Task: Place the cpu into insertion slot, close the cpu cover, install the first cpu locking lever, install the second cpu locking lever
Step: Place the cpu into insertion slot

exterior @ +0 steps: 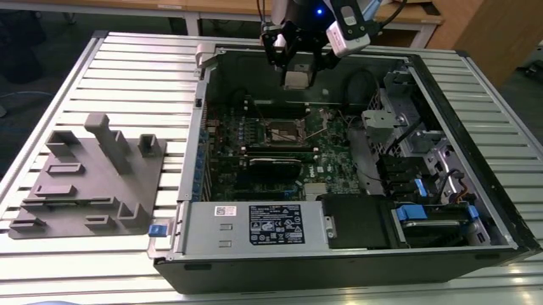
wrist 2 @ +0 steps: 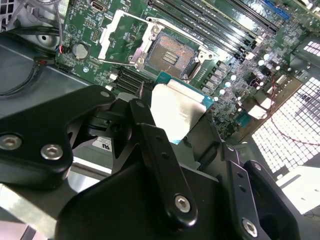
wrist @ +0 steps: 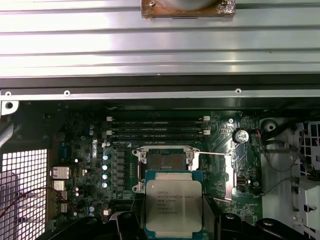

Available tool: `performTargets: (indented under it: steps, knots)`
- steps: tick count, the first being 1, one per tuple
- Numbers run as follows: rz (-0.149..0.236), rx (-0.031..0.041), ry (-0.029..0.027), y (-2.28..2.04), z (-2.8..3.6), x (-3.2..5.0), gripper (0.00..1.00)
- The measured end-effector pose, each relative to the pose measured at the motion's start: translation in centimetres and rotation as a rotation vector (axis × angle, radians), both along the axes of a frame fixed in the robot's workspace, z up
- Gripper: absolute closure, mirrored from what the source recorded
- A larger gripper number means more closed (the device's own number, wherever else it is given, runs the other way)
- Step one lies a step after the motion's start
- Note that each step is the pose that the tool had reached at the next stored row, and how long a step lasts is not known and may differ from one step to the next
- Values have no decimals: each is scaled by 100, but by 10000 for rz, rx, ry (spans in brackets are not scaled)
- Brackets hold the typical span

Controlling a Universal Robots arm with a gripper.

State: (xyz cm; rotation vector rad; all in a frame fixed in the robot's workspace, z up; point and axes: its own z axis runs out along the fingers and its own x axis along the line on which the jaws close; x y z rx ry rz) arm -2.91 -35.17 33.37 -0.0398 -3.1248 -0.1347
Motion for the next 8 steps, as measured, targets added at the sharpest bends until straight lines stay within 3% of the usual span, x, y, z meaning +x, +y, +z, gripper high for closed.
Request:
performTargets:
  steps: [8]
  knots:
    - [0,1,-1,0,-2,0,46]
